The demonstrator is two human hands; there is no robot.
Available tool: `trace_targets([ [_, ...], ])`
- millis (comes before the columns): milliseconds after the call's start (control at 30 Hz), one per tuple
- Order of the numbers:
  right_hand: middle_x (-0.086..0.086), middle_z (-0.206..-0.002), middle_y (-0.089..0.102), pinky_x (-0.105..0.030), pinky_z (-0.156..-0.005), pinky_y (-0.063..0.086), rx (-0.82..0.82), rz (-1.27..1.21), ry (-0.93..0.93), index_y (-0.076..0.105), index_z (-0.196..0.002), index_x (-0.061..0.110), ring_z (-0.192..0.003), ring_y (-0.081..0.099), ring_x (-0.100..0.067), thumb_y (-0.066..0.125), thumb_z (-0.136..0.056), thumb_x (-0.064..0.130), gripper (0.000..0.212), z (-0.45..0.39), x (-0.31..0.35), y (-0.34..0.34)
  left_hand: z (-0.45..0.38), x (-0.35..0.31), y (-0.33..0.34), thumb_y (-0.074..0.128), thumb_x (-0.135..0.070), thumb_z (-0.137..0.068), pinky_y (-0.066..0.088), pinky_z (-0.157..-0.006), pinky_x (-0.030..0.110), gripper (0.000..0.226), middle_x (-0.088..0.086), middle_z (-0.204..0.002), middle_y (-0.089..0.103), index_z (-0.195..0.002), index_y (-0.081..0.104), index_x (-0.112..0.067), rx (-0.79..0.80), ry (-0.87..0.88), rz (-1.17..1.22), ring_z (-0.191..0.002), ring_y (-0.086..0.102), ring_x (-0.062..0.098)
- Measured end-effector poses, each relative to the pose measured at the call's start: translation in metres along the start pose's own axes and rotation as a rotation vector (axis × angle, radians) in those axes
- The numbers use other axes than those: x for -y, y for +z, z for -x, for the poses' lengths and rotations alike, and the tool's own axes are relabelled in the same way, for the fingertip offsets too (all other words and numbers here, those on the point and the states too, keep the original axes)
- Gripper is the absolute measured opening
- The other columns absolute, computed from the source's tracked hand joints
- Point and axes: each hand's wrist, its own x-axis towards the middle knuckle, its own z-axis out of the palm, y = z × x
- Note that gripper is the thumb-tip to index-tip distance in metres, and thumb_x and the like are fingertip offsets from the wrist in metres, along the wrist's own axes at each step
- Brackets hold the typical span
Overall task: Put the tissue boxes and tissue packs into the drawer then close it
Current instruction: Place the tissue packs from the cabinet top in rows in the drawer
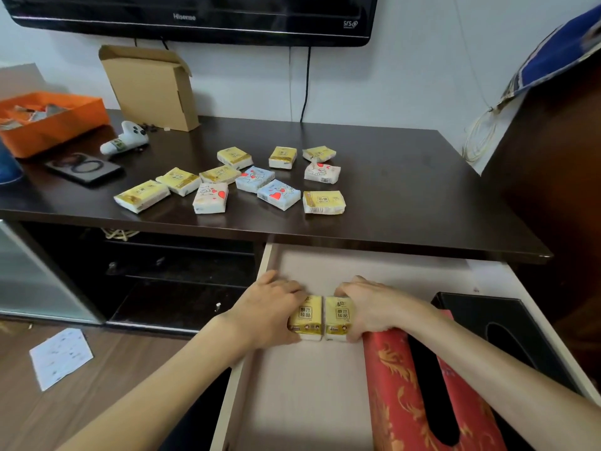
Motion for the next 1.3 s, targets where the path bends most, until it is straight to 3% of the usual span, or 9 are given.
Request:
trace_targets([
  [133,0.006,-0.127,0.053,-0.041,-0.092,0.052,-0.063,-0.058,-0.034,0.048,-0.140,0.030,-0.113,0.056,-0.021,0.086,-0.061,0.037,0.088,-0.001,-0.003,0.004,0.000,-0.001,0.004,0.058,-0.061,-0.079,0.025,-0.107,0.035,0.067,-0.004,-0.135,0.057,-0.134,0.052,-0.023,-0.021,0.021,-0.028,-0.124,0.052,0.017],
  [267,0.006,-0.121,0.053,-0.043,-0.090,0.054,-0.058,-0.041,-0.041,0.053,-0.131,0.032,-0.108,0.057,-0.021,0.086,-0.059,0.037,0.080,-0.002,-0.003,0.004,0.000,-0.001,0.006,0.058,-0.061,-0.079,0.030,-0.107,0.037,0.070,-0.002,-0.136,0.055,-0.136,0.051,-0.021,-0.022,0.031,-0.044,-0.126,0.050,0.019],
  [400,0.006,-0.115,0.050,-0.043,-0.089,0.053,-0.069,-0.034,-0.053,0.053,-0.132,0.031,-0.106,0.054,-0.019,0.087,-0.059,0.040,0.082,-0.001,-0.002,0.002,0.002,-0.001,0.003,0.060,-0.061,-0.080,0.027,-0.113,0.039,0.077,0.001,-0.150,0.043,-0.144,0.045,-0.021,-0.031,0.036,-0.021,-0.143,0.031,0.020],
  [567,0.006,-0.139,0.048,-0.043,-0.102,0.046,-0.130,-0.147,-0.069,0.040,-0.150,0.029,-0.129,0.046,-0.017,0.080,-0.064,0.062,0.101,0.007,-0.005,-0.003,0.007,-0.002,-0.012,0.062,-0.065,-0.080,0.020,-0.120,0.036,0.080,-0.002,-0.157,0.033,-0.145,0.044,-0.023,-0.100,0.018,0.155,-0.152,0.015,0.018],
  [767,0.023,-0.106,0.060,-0.035,-0.085,0.053,-0.577,-0.404,-0.255,0.064,-0.112,0.038,-0.100,0.060,0.002,0.053,-0.084,0.064,0.040,0.020,0.001,-0.030,0.020,0.021,-0.047,0.061,-0.036,-0.092,0.028,-0.104,0.007,0.041,-0.013,-0.134,0.056,-0.131,0.060,-0.025,-0.370,-0.111,0.410,-0.127,0.047,0.003],
  [867,0.030,-0.105,0.055,-0.024,-0.081,0.046,-0.759,-0.398,-0.290,0.065,-0.112,0.037,-0.103,0.053,0.009,0.057,-0.091,0.048,0.025,0.004,0.004,-0.066,0.007,0.049,-0.072,0.056,-0.035,-0.094,0.041,-0.099,0.017,0.035,-0.017,-0.128,0.057,-0.128,0.060,-0.029,-0.457,-0.200,0.397,-0.121,0.049,0.000],
  [933,0.027,-0.113,0.052,-0.028,-0.082,0.046,-0.802,-0.372,-0.248,0.063,-0.119,0.033,-0.110,0.050,0.004,0.060,-0.096,0.042,0.025,-0.013,0.003,-0.087,-0.007,0.069,-0.086,0.056,-0.036,-0.094,0.046,-0.096,0.025,0.038,-0.015,-0.131,0.055,-0.132,0.057,-0.029,-0.449,-0.271,0.355,-0.123,0.048,0.004],
  [1100,0.008,-0.134,0.049,-0.039,-0.090,0.049,-0.741,-0.243,-0.070,0.058,-0.133,0.027,-0.125,0.043,-0.015,0.059,-0.097,0.044,0.040,-0.049,0.010,-0.103,-0.021,0.120,-0.099,0.059,-0.033,-0.092,0.045,-0.101,0.036,0.048,-0.001,-0.139,0.053,-0.138,0.055,-0.018,-0.401,-0.543,0.208,-0.129,0.047,0.019],
  [1300,0.006,-0.137,0.055,-0.033,-0.089,0.045,-0.773,-0.207,-0.184,0.060,-0.132,0.026,-0.128,0.047,-0.015,0.058,-0.098,0.049,0.042,-0.074,0.049,-0.121,-0.004,0.148,-0.085,0.056,-0.041,-0.092,0.049,-0.096,0.041,0.042,-0.001,-0.134,0.051,-0.128,0.058,-0.019,-0.218,-0.724,0.253,-0.132,0.042,0.021],
])
